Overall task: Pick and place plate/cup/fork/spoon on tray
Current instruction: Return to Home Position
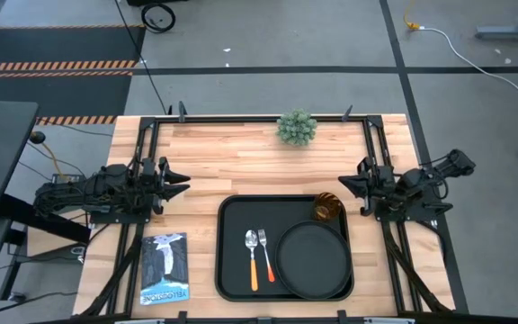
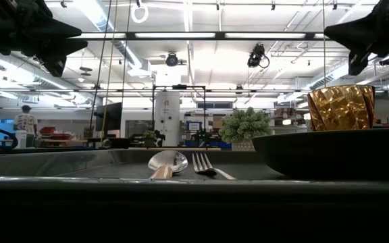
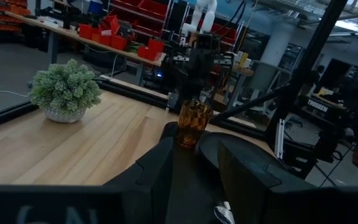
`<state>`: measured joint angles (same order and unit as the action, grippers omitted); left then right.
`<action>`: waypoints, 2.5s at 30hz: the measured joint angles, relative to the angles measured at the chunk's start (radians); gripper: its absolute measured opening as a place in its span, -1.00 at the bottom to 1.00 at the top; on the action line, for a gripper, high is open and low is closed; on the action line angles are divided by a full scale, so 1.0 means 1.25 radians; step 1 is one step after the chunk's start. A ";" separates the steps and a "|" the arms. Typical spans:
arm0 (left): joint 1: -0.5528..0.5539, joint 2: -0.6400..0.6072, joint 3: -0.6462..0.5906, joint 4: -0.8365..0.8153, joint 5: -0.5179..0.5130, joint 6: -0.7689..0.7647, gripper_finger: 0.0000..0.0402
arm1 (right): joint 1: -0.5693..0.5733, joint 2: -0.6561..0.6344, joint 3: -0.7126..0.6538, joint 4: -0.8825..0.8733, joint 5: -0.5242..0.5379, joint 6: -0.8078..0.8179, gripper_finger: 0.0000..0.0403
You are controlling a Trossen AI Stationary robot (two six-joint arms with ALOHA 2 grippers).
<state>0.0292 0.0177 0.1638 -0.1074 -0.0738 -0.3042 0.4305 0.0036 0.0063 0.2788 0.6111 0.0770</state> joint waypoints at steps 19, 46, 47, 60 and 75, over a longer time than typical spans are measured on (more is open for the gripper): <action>-0.001 -0.001 -0.124 0.127 0.126 0.047 -0.33 | 0.000 0.001 0.000 -0.166 0.075 0.047 -0.98; -0.022 -0.004 -0.125 0.131 0.104 0.107 -0.33 | 0.000 0.001 0.000 -0.159 0.201 0.125 -0.94; -0.022 -0.004 -0.125 0.131 0.104 0.106 -0.33 | 0.000 0.001 0.000 -0.159 0.201 0.125 -0.94; -0.021 -0.004 -0.125 0.131 0.104 0.106 -0.33 | 0.000 0.001 0.000 -0.159 0.201 0.125 -0.94; -0.021 -0.004 -0.125 0.131 0.104 0.107 -0.33 | -0.001 0.001 0.000 -0.159 0.201 0.125 -0.93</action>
<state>0.0025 0.0128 0.0074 0.0557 0.0566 -0.1707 0.4297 0.0044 0.0063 0.0799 0.8619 0.2332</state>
